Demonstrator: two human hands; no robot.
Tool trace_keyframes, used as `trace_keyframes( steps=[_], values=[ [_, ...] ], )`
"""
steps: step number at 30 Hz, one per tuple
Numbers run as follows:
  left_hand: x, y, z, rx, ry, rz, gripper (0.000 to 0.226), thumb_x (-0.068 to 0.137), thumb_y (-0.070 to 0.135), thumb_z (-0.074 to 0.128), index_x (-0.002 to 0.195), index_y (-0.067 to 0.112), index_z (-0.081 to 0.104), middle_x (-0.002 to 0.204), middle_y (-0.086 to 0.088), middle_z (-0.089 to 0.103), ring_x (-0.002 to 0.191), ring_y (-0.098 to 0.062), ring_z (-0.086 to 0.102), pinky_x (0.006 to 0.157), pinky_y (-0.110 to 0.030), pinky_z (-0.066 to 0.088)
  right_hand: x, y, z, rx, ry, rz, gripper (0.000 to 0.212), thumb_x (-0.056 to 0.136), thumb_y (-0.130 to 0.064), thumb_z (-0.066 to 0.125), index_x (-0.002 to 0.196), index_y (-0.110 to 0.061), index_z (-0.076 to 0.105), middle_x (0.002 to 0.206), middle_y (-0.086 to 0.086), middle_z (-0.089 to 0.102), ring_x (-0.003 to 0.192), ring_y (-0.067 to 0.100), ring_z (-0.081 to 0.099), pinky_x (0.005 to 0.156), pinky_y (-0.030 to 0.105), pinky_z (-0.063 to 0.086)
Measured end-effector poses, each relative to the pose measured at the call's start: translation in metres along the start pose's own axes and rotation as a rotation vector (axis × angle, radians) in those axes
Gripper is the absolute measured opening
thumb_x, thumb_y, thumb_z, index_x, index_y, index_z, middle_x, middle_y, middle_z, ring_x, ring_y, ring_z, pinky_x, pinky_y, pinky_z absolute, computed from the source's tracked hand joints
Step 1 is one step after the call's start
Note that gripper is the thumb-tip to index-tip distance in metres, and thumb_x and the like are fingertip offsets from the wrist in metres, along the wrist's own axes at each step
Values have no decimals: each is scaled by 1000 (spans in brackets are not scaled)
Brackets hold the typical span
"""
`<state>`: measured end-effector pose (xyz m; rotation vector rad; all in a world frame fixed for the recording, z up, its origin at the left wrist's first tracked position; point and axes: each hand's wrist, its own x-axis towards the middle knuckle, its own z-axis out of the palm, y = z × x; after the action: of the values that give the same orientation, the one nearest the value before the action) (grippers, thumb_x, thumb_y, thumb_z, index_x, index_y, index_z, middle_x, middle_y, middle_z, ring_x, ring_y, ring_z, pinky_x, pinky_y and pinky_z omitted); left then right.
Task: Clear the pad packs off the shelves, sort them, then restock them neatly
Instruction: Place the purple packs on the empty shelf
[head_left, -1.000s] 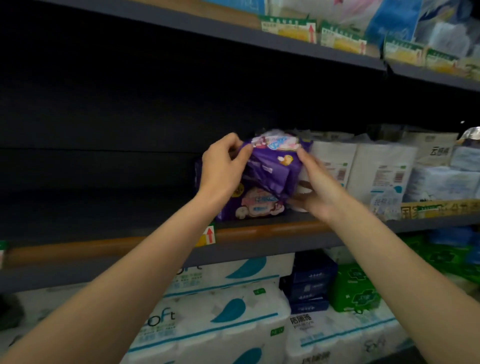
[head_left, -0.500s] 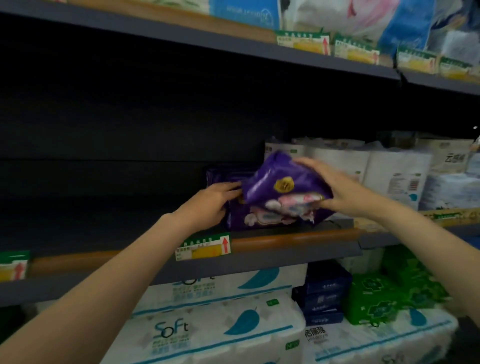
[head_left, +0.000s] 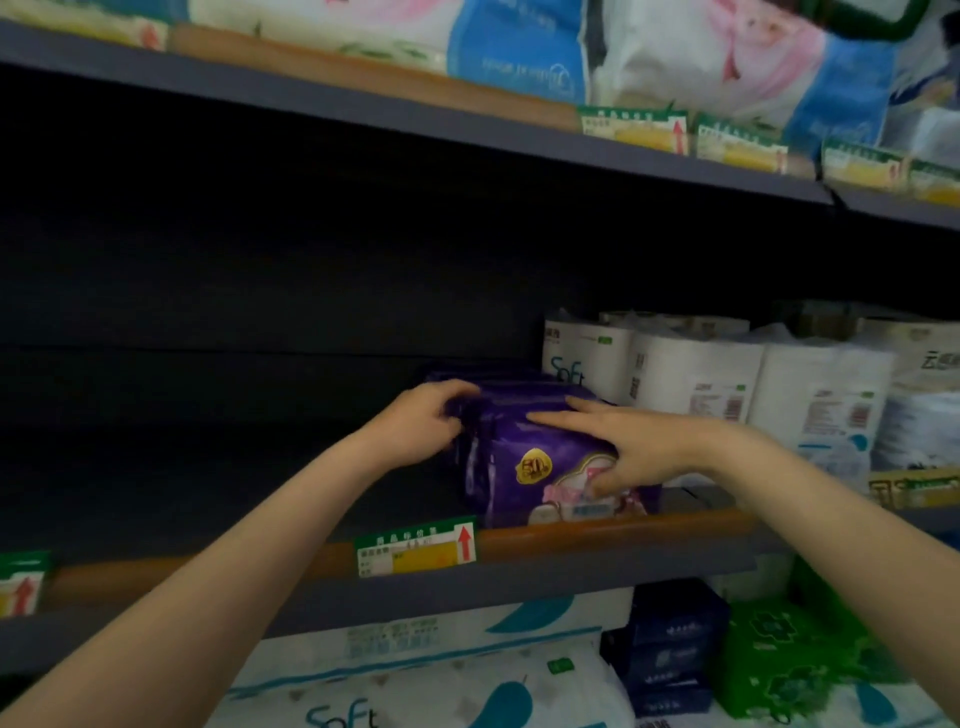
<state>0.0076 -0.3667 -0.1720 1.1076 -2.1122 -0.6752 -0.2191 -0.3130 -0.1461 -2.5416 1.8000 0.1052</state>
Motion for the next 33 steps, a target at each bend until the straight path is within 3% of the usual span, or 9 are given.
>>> trace_keyframes(
  steps=[4,8,12,16,19,22,26,30,33],
  values=[
    [18,-9,-15,-6,49,-62,57,94,3,44,145,22,30,120,-2,50,103,-18,53,93,-30,45,22,-17,-8,-39,-66,42,113,72,-39,78,144,-48,-9,158,-1,-12,146,24,-3,117,38,7],
    [39,-17,-15,-48,30,-119,58,96,12,46,148,23,22,134,-5,47,109,-16,49,90,-23,39,39,-24,-10,-14,-104,22,109,75,-32,77,144,-49,-5,158,-6,-9,146,23,-2,116,41,7],
    [60,-21,-7,72,-6,-172,56,100,13,38,150,20,14,148,-9,34,130,-21,40,101,-22,32,53,-32,-14,-56,-96,11,107,75,-30,77,145,-49,-2,159,-6,-5,146,23,3,116,41,12],
    [75,-26,-1,154,-14,-219,54,101,15,32,150,15,9,155,-12,19,139,-24,28,107,-22,25,56,-35,-15,-127,-92,-15,110,76,-23,77,145,-49,-4,159,-7,-3,145,24,5,115,43,15],
    [85,-31,0,151,-25,-266,52,102,16,31,150,12,12,156,-12,16,141,-23,22,110,-23,21,44,-31,-10,-105,-67,-70,108,77,-16,75,145,-50,-3,158,-10,-2,145,20,5,115,38,16],
    [92,-32,2,108,-45,-267,53,99,11,37,149,12,19,153,-7,24,138,-23,29,104,-20,28,31,-25,-7,-54,-25,-143,102,80,-13,72,146,-47,2,158,-12,2,144,13,6,113,27,11],
    [99,-33,4,111,-58,-272,66,95,6,44,150,20,10,155,-11,18,138,-25,29,106,-24,29,24,-18,-1,-34,22,-216,98,81,-11,70,147,-42,5,157,-12,6,142,7,6,106,14,5],
    [96,-31,2,114,-88,-227,66,95,8,46,150,27,13,154,-8,22,137,-24,31,106,-24,30,33,-17,6,-32,18,-175,102,80,-13,72,147,-43,2,158,-12,1,144,11,4,116,29,7],
    [83,-19,-1,56,4,-155,52,96,6,41,145,20,31,150,-6,33,134,-22,35,105,-21,28,40,-21,8,-55,13,-119,106,77,-18,76,146,-46,0,158,-11,-1,145,17,0,118,45,9]
  ],
)
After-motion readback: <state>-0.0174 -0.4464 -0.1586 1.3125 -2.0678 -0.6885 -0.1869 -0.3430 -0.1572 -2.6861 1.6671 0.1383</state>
